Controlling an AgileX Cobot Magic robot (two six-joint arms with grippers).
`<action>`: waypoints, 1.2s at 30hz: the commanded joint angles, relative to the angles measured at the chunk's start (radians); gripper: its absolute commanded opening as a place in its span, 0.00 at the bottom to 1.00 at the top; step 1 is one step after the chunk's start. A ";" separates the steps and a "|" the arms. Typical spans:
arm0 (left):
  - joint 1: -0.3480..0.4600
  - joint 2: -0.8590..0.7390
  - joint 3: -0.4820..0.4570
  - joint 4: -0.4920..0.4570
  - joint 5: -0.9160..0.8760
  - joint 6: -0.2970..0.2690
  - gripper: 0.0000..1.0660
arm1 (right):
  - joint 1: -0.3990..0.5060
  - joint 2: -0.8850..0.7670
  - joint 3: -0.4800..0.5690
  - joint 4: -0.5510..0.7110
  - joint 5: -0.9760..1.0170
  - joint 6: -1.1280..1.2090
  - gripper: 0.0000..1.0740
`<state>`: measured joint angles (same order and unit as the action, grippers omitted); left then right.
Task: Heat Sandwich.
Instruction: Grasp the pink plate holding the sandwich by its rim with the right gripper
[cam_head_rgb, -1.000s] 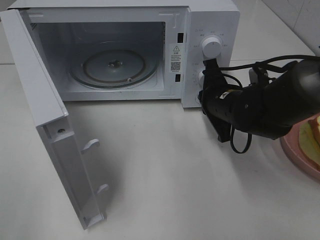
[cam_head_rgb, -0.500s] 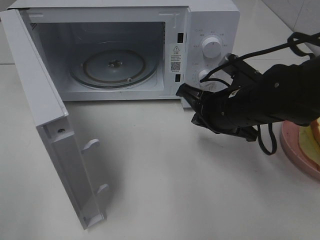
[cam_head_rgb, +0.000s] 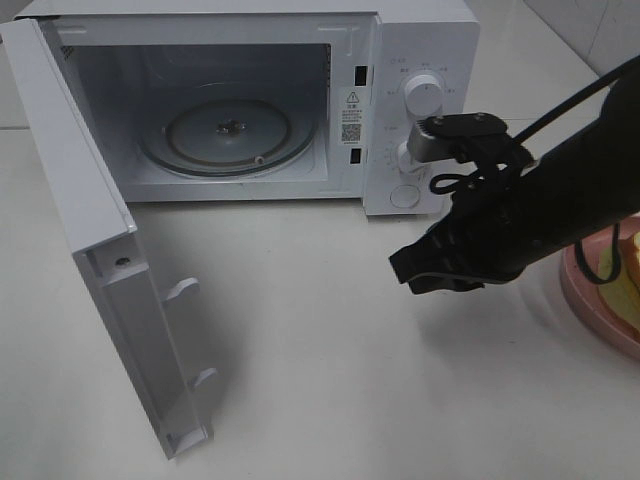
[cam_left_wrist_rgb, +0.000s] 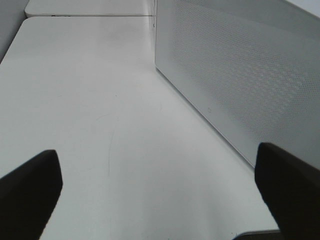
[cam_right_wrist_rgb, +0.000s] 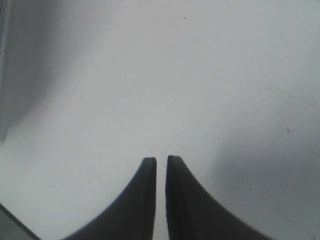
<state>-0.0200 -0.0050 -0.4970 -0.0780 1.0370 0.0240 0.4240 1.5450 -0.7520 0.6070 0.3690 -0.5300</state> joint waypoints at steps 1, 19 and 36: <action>-0.008 -0.026 0.004 -0.003 -0.010 0.001 0.95 | -0.058 -0.044 0.002 -0.035 0.112 -0.023 0.11; -0.008 -0.026 0.004 -0.003 -0.010 0.001 0.95 | -0.215 -0.125 -0.072 -0.460 0.319 0.328 0.69; -0.008 -0.026 0.004 -0.003 -0.010 0.001 0.95 | -0.216 -0.076 -0.076 -0.711 0.322 0.535 0.92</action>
<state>-0.0200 -0.0050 -0.4970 -0.0780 1.0370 0.0240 0.2160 1.4490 -0.8210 -0.0840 0.6840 -0.0250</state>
